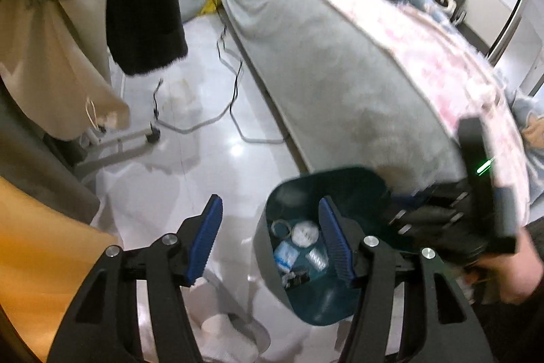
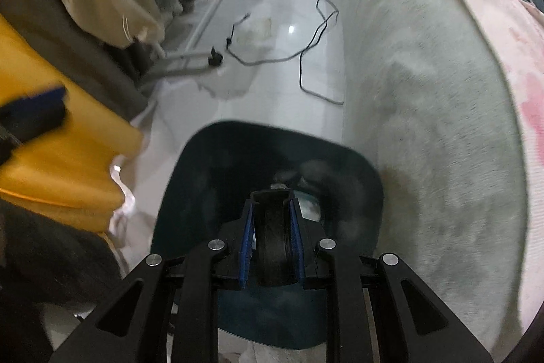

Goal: Collect trash
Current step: 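Hold the black clip in the right tool above the bin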

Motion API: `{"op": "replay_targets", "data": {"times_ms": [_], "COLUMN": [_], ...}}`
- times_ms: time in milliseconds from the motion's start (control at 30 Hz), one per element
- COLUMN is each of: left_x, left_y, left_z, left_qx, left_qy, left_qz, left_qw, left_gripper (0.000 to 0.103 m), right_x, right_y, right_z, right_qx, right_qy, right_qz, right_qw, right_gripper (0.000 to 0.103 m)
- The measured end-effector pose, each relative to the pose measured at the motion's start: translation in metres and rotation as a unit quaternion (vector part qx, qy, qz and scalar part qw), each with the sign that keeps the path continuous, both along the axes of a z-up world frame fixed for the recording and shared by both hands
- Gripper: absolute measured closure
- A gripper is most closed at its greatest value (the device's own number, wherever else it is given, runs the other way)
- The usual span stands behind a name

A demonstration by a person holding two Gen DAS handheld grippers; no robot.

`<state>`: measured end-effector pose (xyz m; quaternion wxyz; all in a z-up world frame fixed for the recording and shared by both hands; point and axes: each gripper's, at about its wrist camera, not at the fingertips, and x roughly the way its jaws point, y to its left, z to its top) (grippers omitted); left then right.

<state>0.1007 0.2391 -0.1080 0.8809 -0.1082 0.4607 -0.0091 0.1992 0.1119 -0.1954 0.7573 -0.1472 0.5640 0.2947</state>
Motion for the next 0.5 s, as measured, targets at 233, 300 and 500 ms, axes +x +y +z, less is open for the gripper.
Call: {"op": "replay_targets", "data": {"times_ms": [233,300,500], "left_x": [-0.005,-0.006,-0.011], "left_y": [0.004,0.003,-0.005], "left_z": [0.043,0.052,0.076], "left_qx": [-0.021,-0.023,-0.017], "left_qy": [-0.068,-0.082,-0.113], "left_qz": [0.001,-0.002,-0.015], "left_qw": [0.9975,0.9964,0.9933], "left_gripper": [0.051,0.051,0.051], "right_x": [-0.006,-0.007,-0.012], "right_y": [0.008,0.009,0.012], "right_z": [-0.023,-0.029,-0.047], "right_qx": [-0.032,-0.039,-0.071], "right_qy": [0.015,0.019,0.03], "right_qz": [0.015,0.018,0.024], "right_qw": [0.999,0.999,0.997], "right_gripper": [0.082,0.082,0.082]}}
